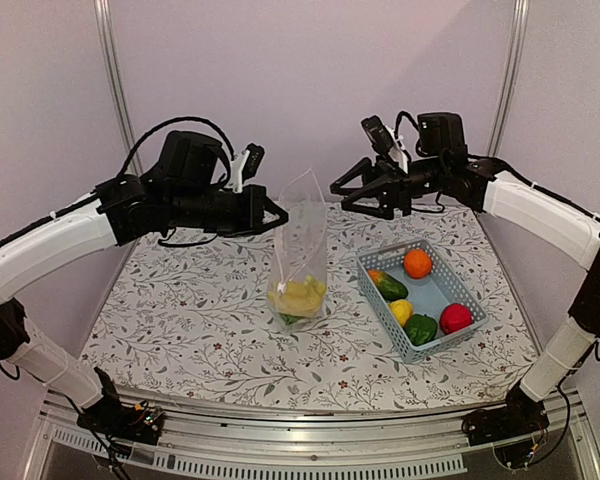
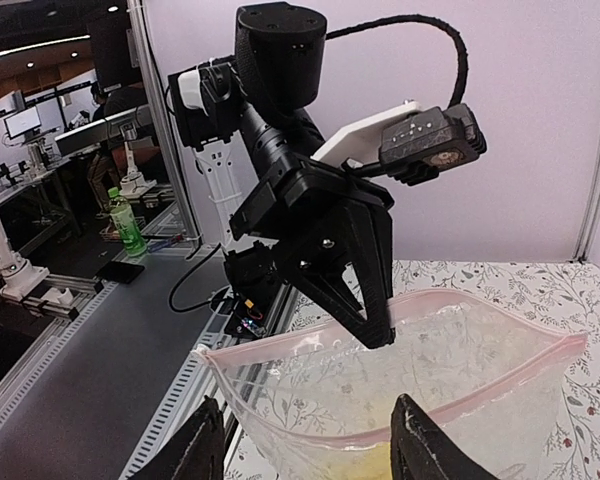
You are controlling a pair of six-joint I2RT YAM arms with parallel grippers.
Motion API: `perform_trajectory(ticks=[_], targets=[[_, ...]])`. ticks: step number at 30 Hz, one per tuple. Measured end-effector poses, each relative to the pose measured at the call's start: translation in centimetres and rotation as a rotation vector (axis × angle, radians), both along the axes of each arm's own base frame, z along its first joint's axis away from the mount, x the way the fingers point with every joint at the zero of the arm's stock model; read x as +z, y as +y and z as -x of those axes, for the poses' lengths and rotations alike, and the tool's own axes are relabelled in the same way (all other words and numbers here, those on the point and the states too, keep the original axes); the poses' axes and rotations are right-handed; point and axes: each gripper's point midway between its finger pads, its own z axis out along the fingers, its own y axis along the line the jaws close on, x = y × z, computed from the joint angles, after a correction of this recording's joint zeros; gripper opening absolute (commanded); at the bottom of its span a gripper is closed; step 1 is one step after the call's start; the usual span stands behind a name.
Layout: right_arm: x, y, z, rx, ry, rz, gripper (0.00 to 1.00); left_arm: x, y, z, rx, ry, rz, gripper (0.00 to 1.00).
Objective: Place the food in the zip-top bag and seal the zipper
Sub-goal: Place the fake fruit in the zipper food storage bag, then pick up the fake fruit from the bin.
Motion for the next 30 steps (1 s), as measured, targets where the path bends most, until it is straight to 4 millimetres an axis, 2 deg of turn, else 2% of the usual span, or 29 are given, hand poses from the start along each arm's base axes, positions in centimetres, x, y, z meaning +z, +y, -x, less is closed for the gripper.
perform_trajectory(ticks=[7, 12, 14, 18, 20, 22, 25, 30], targets=[[0.2, -1.1, 1.2, -0.02, -0.017, 0.035, 0.55, -0.4, 0.2, -0.5, 0.008, 0.0, -0.011, 0.0], [1.0, -2.8, 1.2, -0.056, -0.017, 0.042, 0.55, -0.5, 0.5, -0.8, 0.011, -0.009, -0.028, 0.0], [1.6, -4.1, 0.6, -0.093, -0.019, 0.039, 0.55, 0.2, 1.0, -1.0, 0.03, -0.02, -0.051, 0.0], [1.9, -6.4, -1.0, -0.179, -0.02, 0.04, 0.54, 3.2, 3.1, -2.1, 0.124, -0.113, -0.054, 0.0], [1.4, -7.3, -1.8, -0.23, -0.012, 0.054, 0.54, 4.2, 4.9, -2.8, 0.175, -0.133, -0.048, 0.0], [0.5, -7.9, -2.8, -0.288, 0.001, 0.079, 0.53, 4.4, 6.0, -3.6, 0.199, -0.137, -0.044, 0.0], [-1.2, -8.5, -4.0, -0.366, 0.019, 0.125, 0.52, 3.5, 6.3, -4.3, 0.194, -0.124, -0.062, 0.0], [-4.5, -9.7, -6.2, -0.538, 0.032, 0.229, 0.49, 1.6, 6.1, -4.4, 0.176, -0.097, -0.118, 0.0]])
